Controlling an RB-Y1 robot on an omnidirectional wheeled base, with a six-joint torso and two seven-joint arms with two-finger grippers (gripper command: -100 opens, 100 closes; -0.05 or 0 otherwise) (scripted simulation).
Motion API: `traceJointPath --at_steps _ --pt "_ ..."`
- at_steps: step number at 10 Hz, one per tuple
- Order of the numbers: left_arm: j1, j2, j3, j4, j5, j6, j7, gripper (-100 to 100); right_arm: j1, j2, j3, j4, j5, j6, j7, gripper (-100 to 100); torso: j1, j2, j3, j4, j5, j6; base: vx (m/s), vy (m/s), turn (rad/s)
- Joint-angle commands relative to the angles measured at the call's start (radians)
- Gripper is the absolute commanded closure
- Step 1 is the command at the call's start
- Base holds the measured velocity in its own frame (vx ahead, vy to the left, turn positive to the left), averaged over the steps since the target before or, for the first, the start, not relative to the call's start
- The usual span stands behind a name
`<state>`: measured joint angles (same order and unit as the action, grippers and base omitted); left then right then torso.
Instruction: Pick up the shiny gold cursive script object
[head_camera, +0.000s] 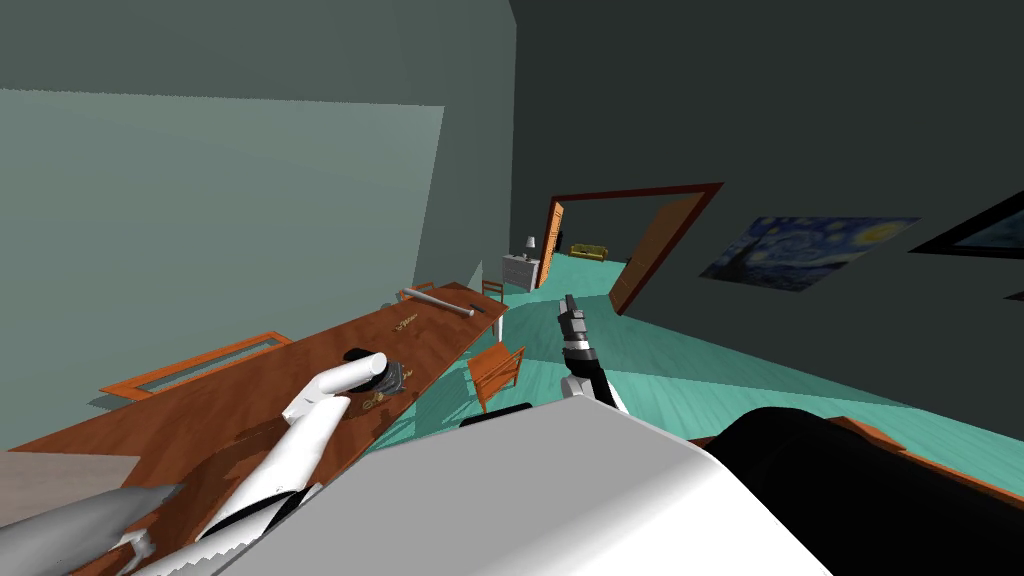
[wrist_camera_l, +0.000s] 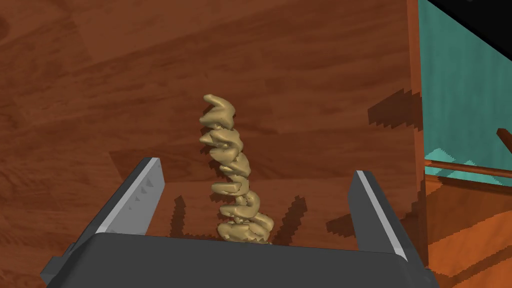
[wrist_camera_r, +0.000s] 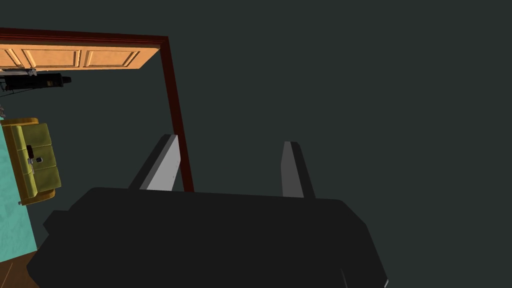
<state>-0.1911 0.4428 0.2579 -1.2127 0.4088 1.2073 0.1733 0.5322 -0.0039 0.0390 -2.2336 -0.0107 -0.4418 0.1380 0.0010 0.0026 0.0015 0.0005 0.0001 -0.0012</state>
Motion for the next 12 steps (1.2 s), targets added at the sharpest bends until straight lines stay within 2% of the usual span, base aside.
traceJointPath --at_steps 1,6,9,12 --pt "0.002 0.007 0.006 0.002 -0.002 0.028 -0.005 -100 0.000 0.000 0.000 0.000 0.000 0.000 0.000 0 0.000 0.000 0.000 0.000 0.000 0.000 -0.016 0.019 0.000" --pt "0.024 0.070 0.049 0.060 0.024 0.123 -0.011 -100 0.000 0.000 0.000 0.000 0.000 0.000 0.000 0 0.003 -0.001 -0.001 0.000 0.001 0.000 -0.006 0.048 -0.051" --pt "0.032 0.089 0.061 0.085 0.038 0.138 -0.004 -100 0.000 0.000 0.000 0.000 0.000 0.000 0.000 0 0.002 -0.003 -0.002 -0.001 0.001 0.000 0.016 0.054 -0.057" --pt "0.042 0.093 0.071 0.149 0.096 0.148 0.019 -100 0.000 0.000 0.000 0.000 0.000 0.000 0.000 0 0.009 -0.005 -0.003 -0.001 0.002 0.001 0.040 0.138 -0.247"
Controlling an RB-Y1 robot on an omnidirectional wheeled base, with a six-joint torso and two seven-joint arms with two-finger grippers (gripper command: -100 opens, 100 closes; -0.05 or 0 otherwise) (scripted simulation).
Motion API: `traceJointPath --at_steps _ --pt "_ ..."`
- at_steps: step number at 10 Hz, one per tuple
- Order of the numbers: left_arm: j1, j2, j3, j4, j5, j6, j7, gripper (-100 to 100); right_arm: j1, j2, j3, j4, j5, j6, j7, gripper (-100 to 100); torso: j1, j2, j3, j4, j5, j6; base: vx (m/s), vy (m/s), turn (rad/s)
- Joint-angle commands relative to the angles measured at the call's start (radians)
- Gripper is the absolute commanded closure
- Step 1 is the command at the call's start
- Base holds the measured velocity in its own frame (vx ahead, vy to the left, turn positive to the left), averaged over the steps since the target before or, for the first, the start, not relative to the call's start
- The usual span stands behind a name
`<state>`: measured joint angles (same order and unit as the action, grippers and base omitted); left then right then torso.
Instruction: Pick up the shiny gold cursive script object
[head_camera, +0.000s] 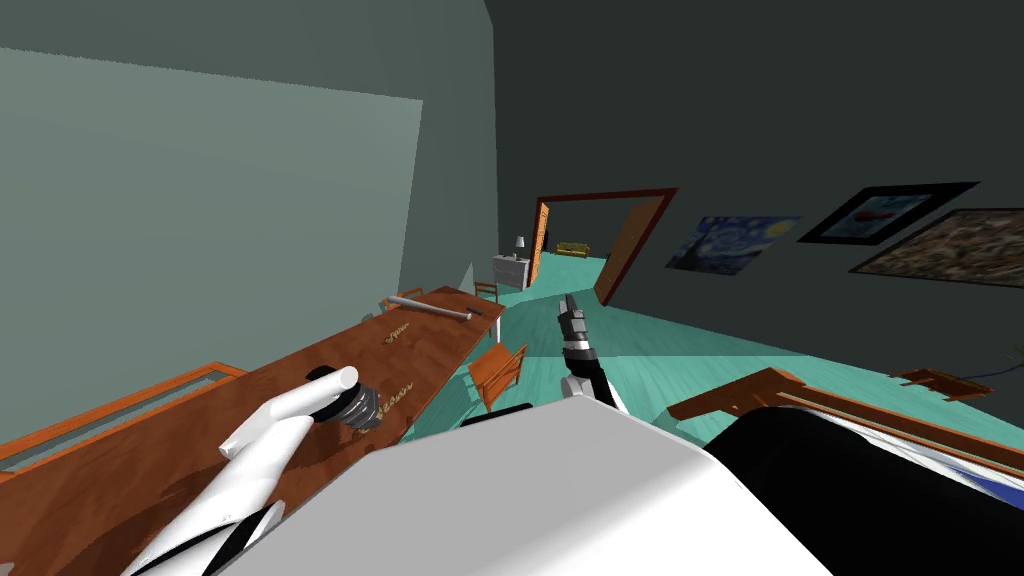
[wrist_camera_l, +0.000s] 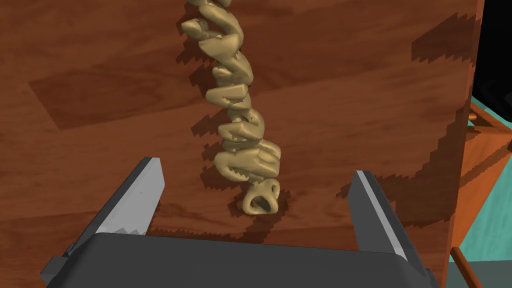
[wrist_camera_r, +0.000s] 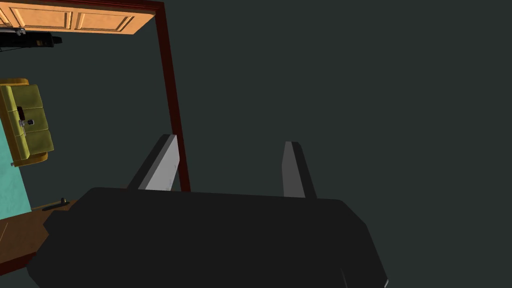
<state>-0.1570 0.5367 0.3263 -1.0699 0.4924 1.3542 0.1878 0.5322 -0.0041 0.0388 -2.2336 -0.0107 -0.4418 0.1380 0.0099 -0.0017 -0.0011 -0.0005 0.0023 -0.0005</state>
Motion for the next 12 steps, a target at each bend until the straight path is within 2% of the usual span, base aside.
traceJointPath --at_steps 1,3,4,5,8,9,10,12 --pt "0.009 -0.005 0.002 0.020 0.029 0.002 0.010 -100 0.000 0.000 0.000 0.000 0.000 0.000 0.000 0 0.000 0.000 0.000 0.000 0.000 0.000 -0.010 0.101 -0.229" --pt "0.010 -0.007 0.002 0.019 0.029 0.003 0.012 -100 0.000 0.000 0.000 0.000 0.000 0.000 0.000 0 -0.008 0.002 0.001 0.000 -0.002 -0.001 0.000 0.006 -0.004" --pt "0.009 -0.007 0.002 0.022 0.031 0.002 0.011 0 0.000 0.000 0.000 0.000 0.000 0.000 0.000 0 -0.010 0.002 0.001 0.000 -0.002 -0.001 0.000 0.000 0.000" --pt "0.011 -0.022 -0.004 0.045 0.023 -0.029 0.007 -100 0.000 0.000 0.000 0.000 0.000 0.000 0.000 0 -0.011 0.002 0.001 0.000 -0.002 -0.001 0.000 0.000 0.000" --pt "0.013 -0.044 -0.012 0.079 0.012 -0.076 0.001 -100 0.000 0.000 0.000 0.000 0.000 0.000 0.000 0 -0.011 0.002 0.001 0.000 -0.002 -0.001 0.000 0.000 0.000" --pt "0.013 -0.038 -0.009 0.074 0.016 -0.065 0.001 -100 0.000 0.000 0.000 0.000 0.000 0.000 0.000 0 -0.011 0.002 0.001 0.000 -0.002 -0.001 0.000 0.000 0.000" --pt "0.013 -0.038 -0.009 0.076 0.016 -0.069 -0.001 100 0.000 0.000 0.000 0.000 0.000 0.000 0.000 0 -0.011 0.002 0.001 0.000 -0.003 -0.001 0.000 0.000 0.000" --pt "0.012 -0.037 -0.010 0.075 0.015 -0.068 -0.001 100 0.000 0.000 0.000 0.000 0.000 0.000 0.000 0 -0.011 0.003 0.002 0.000 -0.001 -0.002 -0.002 -0.003 -0.002"
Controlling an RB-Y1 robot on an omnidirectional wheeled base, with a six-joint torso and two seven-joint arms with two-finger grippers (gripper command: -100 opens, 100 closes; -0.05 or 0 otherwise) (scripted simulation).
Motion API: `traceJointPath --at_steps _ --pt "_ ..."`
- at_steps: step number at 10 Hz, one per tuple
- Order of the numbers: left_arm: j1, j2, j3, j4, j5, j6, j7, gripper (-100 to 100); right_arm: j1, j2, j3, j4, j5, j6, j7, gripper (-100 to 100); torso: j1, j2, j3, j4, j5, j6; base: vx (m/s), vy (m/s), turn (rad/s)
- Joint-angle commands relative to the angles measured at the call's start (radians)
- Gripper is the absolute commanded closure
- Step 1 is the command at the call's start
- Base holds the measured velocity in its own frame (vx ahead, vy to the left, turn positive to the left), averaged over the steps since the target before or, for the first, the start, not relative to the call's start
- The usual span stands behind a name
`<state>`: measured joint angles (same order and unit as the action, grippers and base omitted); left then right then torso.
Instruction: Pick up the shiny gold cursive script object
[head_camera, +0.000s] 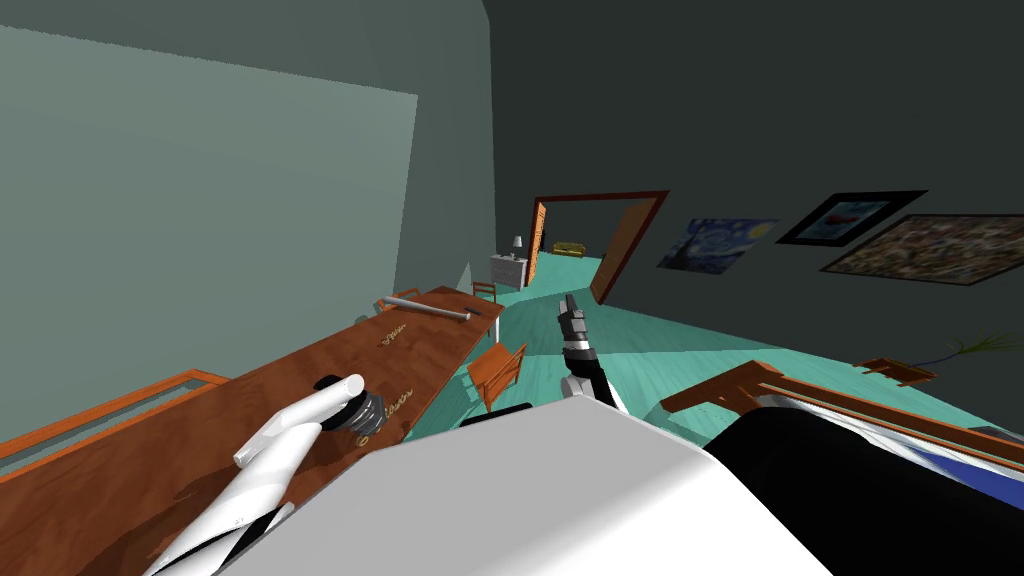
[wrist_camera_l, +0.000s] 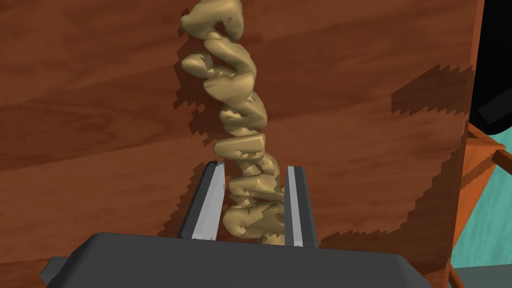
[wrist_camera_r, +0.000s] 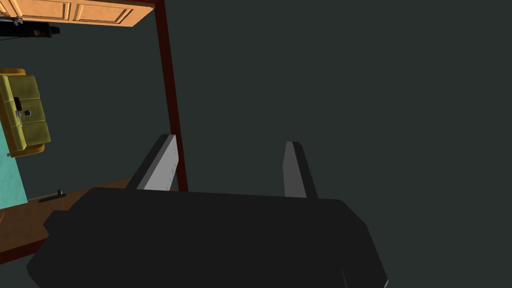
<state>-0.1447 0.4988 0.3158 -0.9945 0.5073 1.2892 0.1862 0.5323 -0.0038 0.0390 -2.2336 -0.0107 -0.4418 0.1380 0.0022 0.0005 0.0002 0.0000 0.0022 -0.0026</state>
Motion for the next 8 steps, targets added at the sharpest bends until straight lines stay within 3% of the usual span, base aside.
traceJointPath --at_steps 1,2,3,4,6,7,8 --pt "0.000 0.000 0.000 0.000 0.000 0.000 0.000 100 0.000 0.000 0.000 0.000 0.000 0.000 0.000 0 0.000 0.000 0.000 0.000 0.000 0.000 0.000 0.000 0.000" --pt "0.000 0.000 0.000 0.000 0.000 0.000 0.000 100 0.000 0.000 0.000 0.000 0.000 0.000 0.000 0 0.001 0.000 0.000 0.000 0.000 0.000 0.000 0.000 0.000" --pt "0.000 0.000 0.000 0.000 0.000 0.000 0.000 0 0.000 0.000 0.000 0.000 0.000 0.000 0.000 0 0.001 0.000 0.000 0.000 0.000 0.000 0.000 0.000 0.000" --pt "-0.001 0.012 0.006 -0.025 0.006 0.028 0.008 100 0.000 0.000 0.000 0.000 0.000 0.000 0.000 0 0.002 0.000 0.000 0.000 0.000 0.000 0.008 0.013 -0.004" --pt "-0.002 0.028 0.011 -0.048 0.014 0.059 0.012 100 0.000 0.000 0.000 0.000 0.000 0.000 0.000 0 0.002 -0.001 0.000 0.000 0.000 0.000 0.000 0.000 0.000" --pt "0.002 0.021 0.010 -0.047 0.011 0.048 0.012 100 0.000 0.000 0.000 0.000 0.000 0.000 0.000 0 0.001 0.000 0.000 0.000 0.000 0.000 0.000 0.000 0.000" --pt "0.002 0.023 0.011 -0.049 0.012 0.051 0.013 0 0.000 0.000 0.000 0.000 0.000 0.000 0.000 0 0.001 -0.001 -0.001 -0.001 0.000 0.001 0.000 0.000 0.000"
